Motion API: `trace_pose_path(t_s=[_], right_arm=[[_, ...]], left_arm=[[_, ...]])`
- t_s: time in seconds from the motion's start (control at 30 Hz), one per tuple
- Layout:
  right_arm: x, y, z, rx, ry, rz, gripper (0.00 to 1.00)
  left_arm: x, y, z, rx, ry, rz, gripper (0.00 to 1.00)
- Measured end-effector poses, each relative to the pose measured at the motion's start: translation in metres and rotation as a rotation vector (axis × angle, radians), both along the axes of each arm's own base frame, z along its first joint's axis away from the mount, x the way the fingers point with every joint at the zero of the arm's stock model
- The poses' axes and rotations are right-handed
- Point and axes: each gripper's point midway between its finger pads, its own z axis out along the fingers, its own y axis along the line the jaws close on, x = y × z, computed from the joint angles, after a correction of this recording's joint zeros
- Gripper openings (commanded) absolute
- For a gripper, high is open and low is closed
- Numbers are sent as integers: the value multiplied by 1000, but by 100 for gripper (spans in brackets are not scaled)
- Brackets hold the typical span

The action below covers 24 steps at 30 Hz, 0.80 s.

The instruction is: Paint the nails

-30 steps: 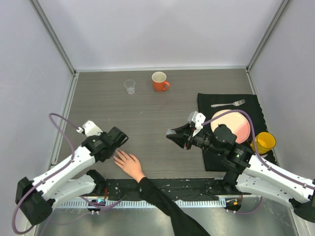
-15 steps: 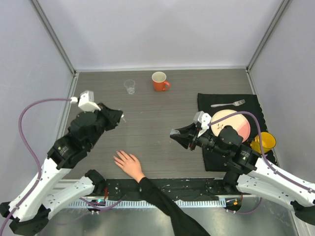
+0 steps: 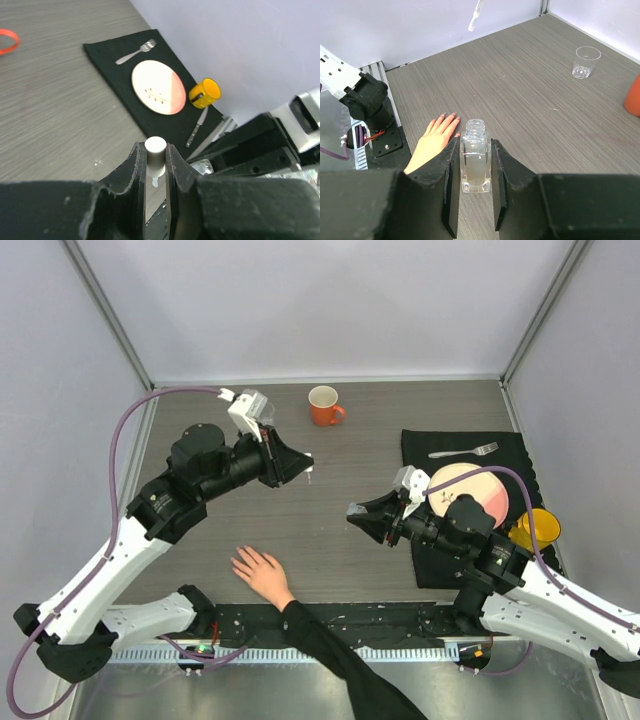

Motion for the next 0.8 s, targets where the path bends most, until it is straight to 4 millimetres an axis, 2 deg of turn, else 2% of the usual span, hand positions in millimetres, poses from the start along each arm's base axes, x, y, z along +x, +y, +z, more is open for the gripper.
trace_pose_path(t_s=[0.23,0.5,0.8], right_arm=[[0,0,4,9,-7,2,1],[-2,2,16,35,-33,19,1],[-2,2,23,43,-60,23,1]], left_arm=[[-17,-24,20,-92,-83,-131,1],[-30,-47,10,-154,-128,-208,0],[-37,-59,30,-233,-189,-245,1]])
